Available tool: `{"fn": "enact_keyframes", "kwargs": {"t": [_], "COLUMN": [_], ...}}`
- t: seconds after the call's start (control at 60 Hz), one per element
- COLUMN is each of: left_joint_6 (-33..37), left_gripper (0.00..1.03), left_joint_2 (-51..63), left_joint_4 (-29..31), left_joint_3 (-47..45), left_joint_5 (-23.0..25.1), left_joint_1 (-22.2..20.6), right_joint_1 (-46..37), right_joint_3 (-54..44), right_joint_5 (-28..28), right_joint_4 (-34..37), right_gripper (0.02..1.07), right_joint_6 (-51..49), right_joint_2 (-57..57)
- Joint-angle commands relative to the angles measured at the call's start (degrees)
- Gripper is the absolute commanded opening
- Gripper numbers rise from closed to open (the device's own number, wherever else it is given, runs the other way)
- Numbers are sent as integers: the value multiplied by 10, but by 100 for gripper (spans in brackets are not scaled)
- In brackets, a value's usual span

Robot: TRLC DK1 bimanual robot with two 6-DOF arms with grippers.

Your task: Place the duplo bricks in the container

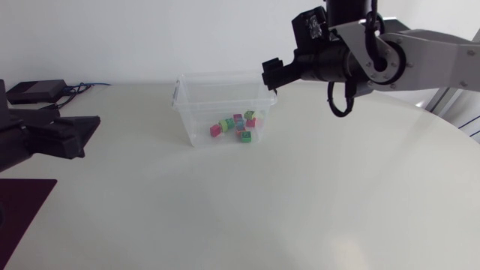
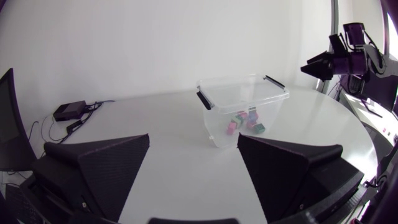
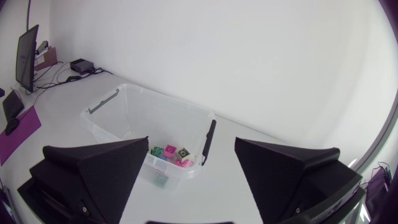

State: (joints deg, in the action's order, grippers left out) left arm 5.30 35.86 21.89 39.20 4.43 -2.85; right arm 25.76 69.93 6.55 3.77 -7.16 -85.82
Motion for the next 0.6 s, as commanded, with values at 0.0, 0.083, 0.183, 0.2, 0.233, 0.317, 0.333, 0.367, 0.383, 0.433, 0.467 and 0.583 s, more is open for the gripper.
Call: {"fn": "enact_keyframes", "kwargs": {"t": [0.0,0.083,0.183,0.2,0.233,0.317,0.333,0.367,0.383,0.433,0.467,0.583], "left_joint_6": [17,28,41,43,45,50,50,50,50,50,50,50], "left_gripper": [99,99,99,99,99,99,99,99,99,99,99,99], "left_joint_2": [-36,-67,-100,-105,-116,-141,-145,-150,-151,-155,-156,-156], "left_joint_4": [-8,-15,-31,-36,-45,-65,-70,-78,-81,-94,-105,-148], "left_joint_3": [-40,-69,-102,-108,-120,-148,-152,-162,-164,-177,-184,-207], "left_joint_5": [0,0,0,0,0,0,0,0,0,0,0,0], "left_joint_1": [22,34,50,53,61,79,80,82,82,83,84,85], "right_joint_1": [-13,-26,-43,-48,-55,-70,-74,-83,-86,-102,-114,-149], "right_joint_3": [-62,-109,-168,-180,-197,-250,-258,-279,-289,-316,-333,-381], "right_joint_5": [11,23,28,28,29,38,38,38,38,38,38,37], "right_joint_4": [-9,-9,-8,-8,-7,-8,-8,-8,-8,-10,-10,-9], "right_gripper": [103,103,103,103,103,103,103,103,103,103,103,103], "right_joint_6": [-15,-22,-25,-26,-28,-36,-36,-39,-42,-50,-51,-61], "right_joint_2": [62,120,199,214,238,308,319,344,358,396,418,483]}}
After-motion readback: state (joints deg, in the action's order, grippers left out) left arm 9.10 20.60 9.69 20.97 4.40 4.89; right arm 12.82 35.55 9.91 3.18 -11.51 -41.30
